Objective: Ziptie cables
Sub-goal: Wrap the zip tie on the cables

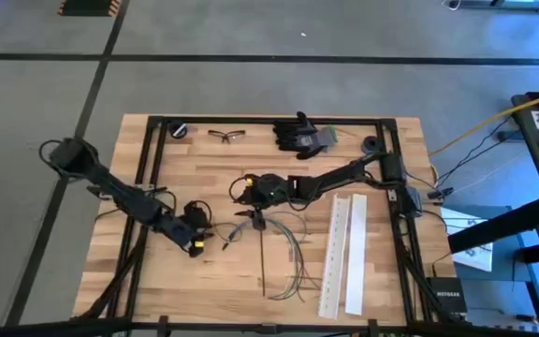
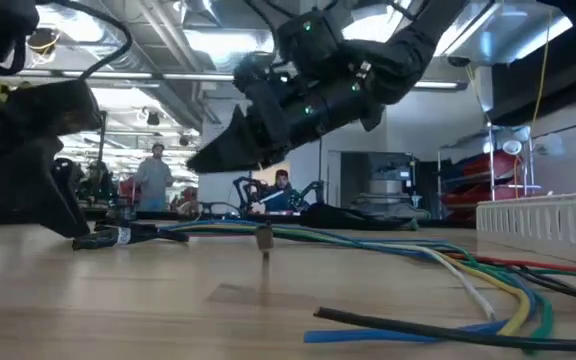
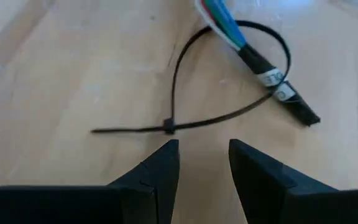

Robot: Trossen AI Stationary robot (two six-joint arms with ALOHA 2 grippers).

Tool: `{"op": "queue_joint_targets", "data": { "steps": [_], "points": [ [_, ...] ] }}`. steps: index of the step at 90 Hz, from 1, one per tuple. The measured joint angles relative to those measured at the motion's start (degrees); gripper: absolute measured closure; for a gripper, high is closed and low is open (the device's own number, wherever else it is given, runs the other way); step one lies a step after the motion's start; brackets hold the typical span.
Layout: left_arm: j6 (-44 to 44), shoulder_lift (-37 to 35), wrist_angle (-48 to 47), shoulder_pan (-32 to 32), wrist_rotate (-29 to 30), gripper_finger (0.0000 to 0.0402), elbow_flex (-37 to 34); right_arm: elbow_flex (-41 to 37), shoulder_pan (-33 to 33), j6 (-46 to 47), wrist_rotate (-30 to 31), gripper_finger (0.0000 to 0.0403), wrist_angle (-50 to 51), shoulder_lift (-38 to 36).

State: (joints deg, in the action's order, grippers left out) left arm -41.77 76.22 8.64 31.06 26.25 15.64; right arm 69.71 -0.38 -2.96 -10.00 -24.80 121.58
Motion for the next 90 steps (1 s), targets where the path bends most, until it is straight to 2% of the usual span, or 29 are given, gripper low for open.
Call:
{"op": "queue_joint_targets", "data": {
  "steps": [9, 23, 30, 43, 54, 64, 78, 90],
  "points": [
    [1.1, 2.4, 3.3, -0.9, 3.3, 0.0275, 0.1, 0.0, 0.1, 0.0, 0.3, 0.0224, -0.8, 0.5],
    [9.8, 4.1, 9.1, -4.3, 5.5, 0.0275, 1.0, 0.0, 0.0, 0.4, 0.3, 0.0224, -0.6, 0.5],
    [13.9, 4.5, 12.3, -6.0, 5.5, 0.0275, 2.1, 0.1, 0.0, 3.5, 0.2, 0.0224, -0.4, 0.5],
    [20.0, 4.9, 15.1, -8.2, 5.5, 0.0275, 3.3, 3.3, -0.8, 10.3, -2.9, 0.0224, 8.3, 0.5],
    [21.7, 4.9, 15.0, -8.8, 4.7, 0.0275, 3.9, 6.0, -2.5, 16.7, -7.8, 0.0224, 14.3, 0.5],
    [22.1, 4.9, 15.4, -8.8, 4.2, 0.0275, 4.0, 6.8, -4.5, 21.7, -12.3, 0.0224, 14.4, 0.5],
    [22.4, 4.9, 17.2, -8.6, 3.5, 0.0275, 4.1, 6.8, -7.0, 28.7, -14.9, 0.0224, 14.6, 0.5],
    [23.7, 4.9, 19.0, -8.7, 3.4, 0.0275, 4.1, 6.8, -6.4, 31.6, -15.1, 0.0224, 15.8, 0.5]
  ]
}}
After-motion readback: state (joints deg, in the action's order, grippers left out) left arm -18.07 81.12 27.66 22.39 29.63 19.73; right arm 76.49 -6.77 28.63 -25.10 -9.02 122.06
